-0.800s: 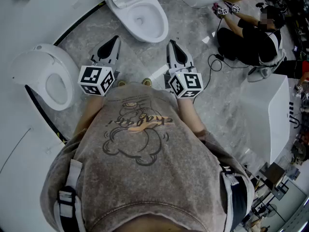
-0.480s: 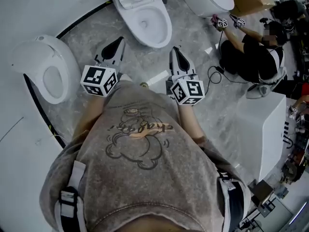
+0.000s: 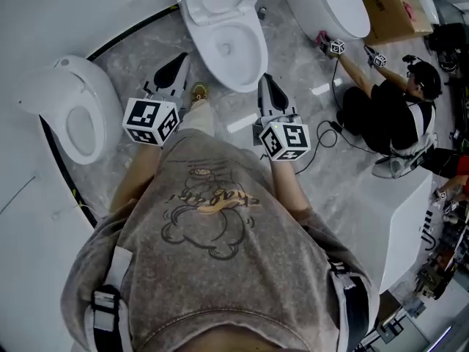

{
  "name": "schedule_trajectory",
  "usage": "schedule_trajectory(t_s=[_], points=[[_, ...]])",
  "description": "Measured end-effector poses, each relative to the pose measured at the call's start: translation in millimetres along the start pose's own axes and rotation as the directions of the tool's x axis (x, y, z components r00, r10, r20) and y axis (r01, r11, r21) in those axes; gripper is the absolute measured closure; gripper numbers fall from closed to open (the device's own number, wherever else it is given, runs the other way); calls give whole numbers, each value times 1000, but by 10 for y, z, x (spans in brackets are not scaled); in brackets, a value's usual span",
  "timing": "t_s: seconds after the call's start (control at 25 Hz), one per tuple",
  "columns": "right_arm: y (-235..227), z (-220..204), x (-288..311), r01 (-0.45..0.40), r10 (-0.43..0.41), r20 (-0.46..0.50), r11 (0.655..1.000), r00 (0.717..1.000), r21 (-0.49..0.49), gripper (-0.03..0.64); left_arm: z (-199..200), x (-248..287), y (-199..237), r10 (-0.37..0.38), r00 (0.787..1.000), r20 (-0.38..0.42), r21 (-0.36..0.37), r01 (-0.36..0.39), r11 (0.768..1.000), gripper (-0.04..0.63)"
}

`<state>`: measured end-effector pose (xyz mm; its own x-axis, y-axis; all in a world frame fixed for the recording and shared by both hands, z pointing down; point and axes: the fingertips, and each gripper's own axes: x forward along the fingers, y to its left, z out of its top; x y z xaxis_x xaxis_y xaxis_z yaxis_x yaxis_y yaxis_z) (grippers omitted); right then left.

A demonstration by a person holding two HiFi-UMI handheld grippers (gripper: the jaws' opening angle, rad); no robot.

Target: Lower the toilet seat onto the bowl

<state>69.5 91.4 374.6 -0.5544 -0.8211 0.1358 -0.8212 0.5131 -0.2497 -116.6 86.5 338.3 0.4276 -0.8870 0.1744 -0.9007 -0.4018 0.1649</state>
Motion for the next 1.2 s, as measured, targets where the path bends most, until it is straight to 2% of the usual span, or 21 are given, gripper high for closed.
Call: schedule_trajectory(t_s=[0.32, 0.48, 0.64, 0.88, 1.0, 1.04, 1.2], points=[[-376, 474, 1358, -27, 27, 13, 999, 1000, -40, 589, 455, 1054, 858, 2, 1000, 17, 20, -2, 1000, 586], [-511, 665, 1906, -32, 32, 6, 999, 999, -42, 589, 638, 1497, 1152, -13, 1000, 4, 17, 13, 1000, 584], [-620, 814, 2274, -48, 48, -5, 998, 999, -40, 589, 757, 1837, 1308, -20, 1000, -10, 19, 21, 1000, 584], [-848, 975, 2517, -100, 100, -13, 994, 995, -51, 589, 836, 2126, 1294, 17, 1000, -20, 42, -16, 999, 583], [-932, 967, 2607, -144, 143, -38, 988, 989, -46, 586, 805, 2203, 1288, 36, 999, -31, 21, -35, 999, 577], [-943, 968, 2641, -161, 159, -44, 986, 986, -50, 586, 791, 2225, 1289, 36, 999, -37, 16, -36, 999, 563], [-946, 991, 2783, -239, 235, -56, 969, 970, -65, 566, 748, 2337, 1314, 25, 998, -51, 6, -25, 1000, 430]])
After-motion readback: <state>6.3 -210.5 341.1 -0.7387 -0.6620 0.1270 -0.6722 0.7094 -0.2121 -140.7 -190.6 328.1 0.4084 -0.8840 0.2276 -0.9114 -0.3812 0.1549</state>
